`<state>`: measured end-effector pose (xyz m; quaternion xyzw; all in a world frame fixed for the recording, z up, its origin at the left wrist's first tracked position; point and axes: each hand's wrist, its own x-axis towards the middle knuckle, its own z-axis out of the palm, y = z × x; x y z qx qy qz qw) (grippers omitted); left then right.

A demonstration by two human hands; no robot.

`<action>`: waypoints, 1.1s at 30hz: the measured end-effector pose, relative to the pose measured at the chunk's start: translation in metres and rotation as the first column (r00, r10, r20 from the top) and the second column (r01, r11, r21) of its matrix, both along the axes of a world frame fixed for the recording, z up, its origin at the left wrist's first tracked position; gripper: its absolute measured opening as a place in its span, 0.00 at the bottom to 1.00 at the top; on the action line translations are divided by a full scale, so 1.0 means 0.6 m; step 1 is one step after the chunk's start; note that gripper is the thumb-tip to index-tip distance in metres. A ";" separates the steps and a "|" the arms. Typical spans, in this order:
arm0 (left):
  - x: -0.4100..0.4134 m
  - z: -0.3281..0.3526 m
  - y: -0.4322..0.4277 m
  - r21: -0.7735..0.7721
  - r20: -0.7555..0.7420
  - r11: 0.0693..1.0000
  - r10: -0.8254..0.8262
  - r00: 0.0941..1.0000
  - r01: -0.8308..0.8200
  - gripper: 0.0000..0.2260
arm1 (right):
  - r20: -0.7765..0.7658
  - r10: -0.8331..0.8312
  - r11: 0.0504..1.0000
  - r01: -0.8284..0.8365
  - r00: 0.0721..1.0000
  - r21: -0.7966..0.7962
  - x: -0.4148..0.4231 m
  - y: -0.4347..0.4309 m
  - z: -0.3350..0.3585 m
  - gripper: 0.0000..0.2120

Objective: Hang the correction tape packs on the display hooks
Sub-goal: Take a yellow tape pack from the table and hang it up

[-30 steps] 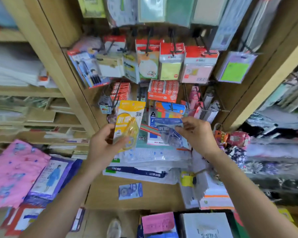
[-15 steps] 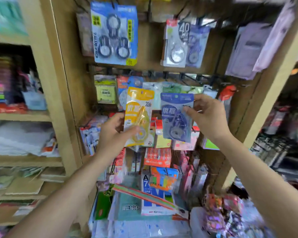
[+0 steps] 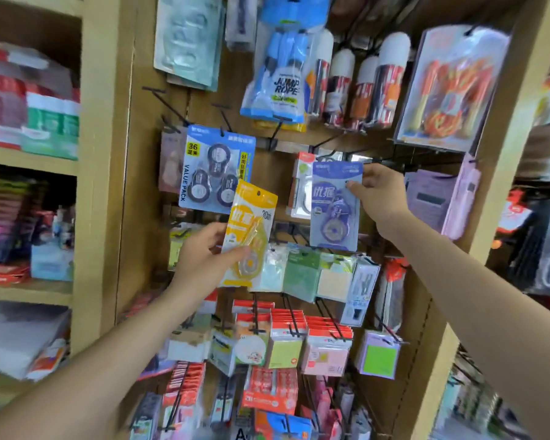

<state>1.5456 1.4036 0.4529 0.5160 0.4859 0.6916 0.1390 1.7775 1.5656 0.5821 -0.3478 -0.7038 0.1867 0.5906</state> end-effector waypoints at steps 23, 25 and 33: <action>0.098 0.057 0.068 0.061 0.031 0.997 -0.052 0.998 0.050 0.11 | -0.441 0.097 0.985 -0.148 0.892 -0.085 0.093 0.132 -0.001 0.06; 0.110 0.062 0.070 0.064 0.033 0.996 -0.061 0.998 0.059 0.11 | -0.455 0.131 0.982 -0.177 0.881 -0.061 0.091 0.134 0.008 0.07; 0.137 0.067 0.082 0.040 0.034 0.997 -0.065 0.997 0.064 0.10 | -0.374 0.089 0.990 -0.122 0.923 -0.065 0.087 0.158 0.023 0.06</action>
